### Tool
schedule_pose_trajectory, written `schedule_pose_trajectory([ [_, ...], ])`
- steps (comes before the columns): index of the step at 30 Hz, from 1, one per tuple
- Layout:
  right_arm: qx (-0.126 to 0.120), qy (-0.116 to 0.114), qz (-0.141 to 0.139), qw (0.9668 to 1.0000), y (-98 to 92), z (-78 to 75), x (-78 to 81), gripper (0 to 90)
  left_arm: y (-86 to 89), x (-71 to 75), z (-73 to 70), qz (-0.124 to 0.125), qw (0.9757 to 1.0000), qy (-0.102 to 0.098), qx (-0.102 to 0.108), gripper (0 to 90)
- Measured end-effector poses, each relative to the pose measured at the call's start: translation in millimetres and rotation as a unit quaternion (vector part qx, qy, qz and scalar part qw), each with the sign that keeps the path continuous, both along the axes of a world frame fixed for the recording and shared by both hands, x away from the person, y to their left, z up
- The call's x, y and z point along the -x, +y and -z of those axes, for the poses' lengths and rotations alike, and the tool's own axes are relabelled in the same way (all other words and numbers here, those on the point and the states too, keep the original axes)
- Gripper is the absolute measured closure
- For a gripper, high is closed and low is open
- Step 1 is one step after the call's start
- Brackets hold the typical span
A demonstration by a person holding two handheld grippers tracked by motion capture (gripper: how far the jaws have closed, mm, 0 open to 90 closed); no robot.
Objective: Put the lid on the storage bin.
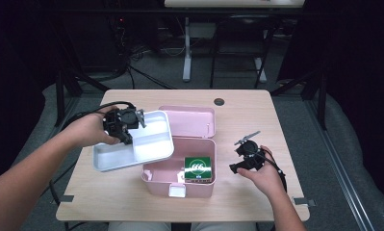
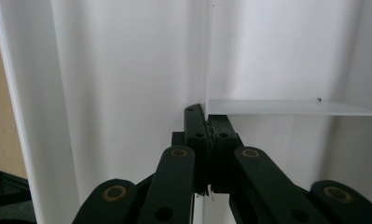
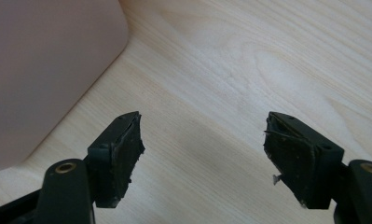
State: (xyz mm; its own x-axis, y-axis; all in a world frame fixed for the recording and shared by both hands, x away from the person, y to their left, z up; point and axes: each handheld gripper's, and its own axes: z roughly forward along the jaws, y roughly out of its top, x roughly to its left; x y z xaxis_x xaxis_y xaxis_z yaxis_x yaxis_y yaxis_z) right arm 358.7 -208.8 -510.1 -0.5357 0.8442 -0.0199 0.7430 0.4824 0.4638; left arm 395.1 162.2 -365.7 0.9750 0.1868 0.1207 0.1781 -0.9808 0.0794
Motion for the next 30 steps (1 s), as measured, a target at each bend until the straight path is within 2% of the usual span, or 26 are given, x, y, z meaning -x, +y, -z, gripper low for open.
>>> schedule_pose_trajectory([
  [6, -0.013, 0.001, 0.012, 0.9998, 0.8, 1.3, 1.1, 26.9, -19.2, 0.0, 0.4, 0.016, 0.9999, 0.002, 0.002, 89.1],
  [11, -0.015, 0.000, 0.024, 0.9996, 2.2, -2.3, 1.7, 26.9, -34.4, 0.2, -0.9, 0.030, 0.9995, 0.001, 0.000, 89.1],
  [13, -0.007, -0.003, 0.030, 0.9995, 1.3, -3.6, 1.4, 29.3, -40.3, 0.6, -0.7, 0.038, 0.9992, 0.006, 0.007, 89.1],
  [16, -0.003, 0.002, 0.040, 0.9992, -0.1, -4.2, 1.8, 31.1, -49.4, 2.0, 1.6, 0.049, 0.9987, 0.007, 0.004, 89.1],
  [21, 0.011, 0.022, 0.055, 0.9982, -3.2, -6.6, 4.5, 31.7, -63.0, 4.9, 3.2, 0.066, 0.9978, 0.010, 0.006, 89.1],
  [24, 0.021, 0.031, 0.059, 0.9976, -4.8, -7.8, 5.8, 31.7, -70.9, 7.2, 3.7, 0.075, 0.9970, 0.012, 0.014, 89.1],
  [28, 0.026, 0.044, 0.064, 0.9966, -4.8, -7.9, 7.0, 31.7, -80.2, 11.1, 6.0, 0.089, 0.9959, 0.009, 0.010, 89.1],
  [30, 0.033, 0.049, 0.062, 0.9964, -4.7, -6.9, 7.1, 31.7, -83.8, 12.6, 6.6, 0.094, 0.9955, 0.006, 0.015, 89.1],
])
